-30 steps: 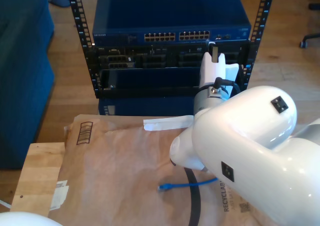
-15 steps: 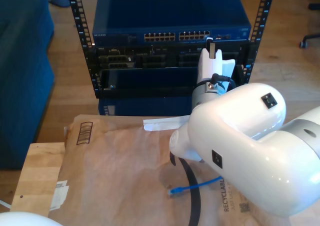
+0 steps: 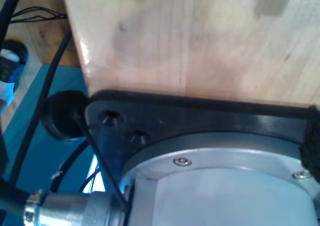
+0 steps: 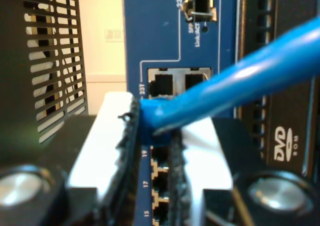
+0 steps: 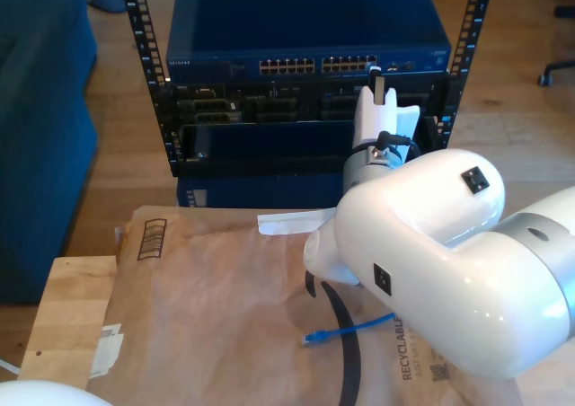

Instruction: Grab the cable and plug it in

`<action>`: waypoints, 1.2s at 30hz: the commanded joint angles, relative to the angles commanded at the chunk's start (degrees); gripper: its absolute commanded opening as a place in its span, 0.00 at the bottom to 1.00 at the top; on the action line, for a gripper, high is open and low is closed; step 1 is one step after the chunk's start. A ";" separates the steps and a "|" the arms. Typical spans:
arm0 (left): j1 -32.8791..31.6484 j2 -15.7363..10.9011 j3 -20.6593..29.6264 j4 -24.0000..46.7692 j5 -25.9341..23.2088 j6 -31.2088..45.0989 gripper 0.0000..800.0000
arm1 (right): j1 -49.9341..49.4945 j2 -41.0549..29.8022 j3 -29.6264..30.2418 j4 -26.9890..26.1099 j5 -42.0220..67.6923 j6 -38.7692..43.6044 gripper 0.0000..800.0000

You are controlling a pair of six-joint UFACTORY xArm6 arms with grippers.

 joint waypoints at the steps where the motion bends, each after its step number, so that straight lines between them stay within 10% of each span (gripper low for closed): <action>1: -0.09 0.00 0.00 0.00 0.00 0.00 1.00 | 0.00 0.09 -0.09 0.00 -0.35 0.00 0.00; 36: -0.09 0.00 0.00 0.00 0.00 0.00 1.00 | -0.88 0.88 -0.79 -0.35 -1.41 0.18 0.00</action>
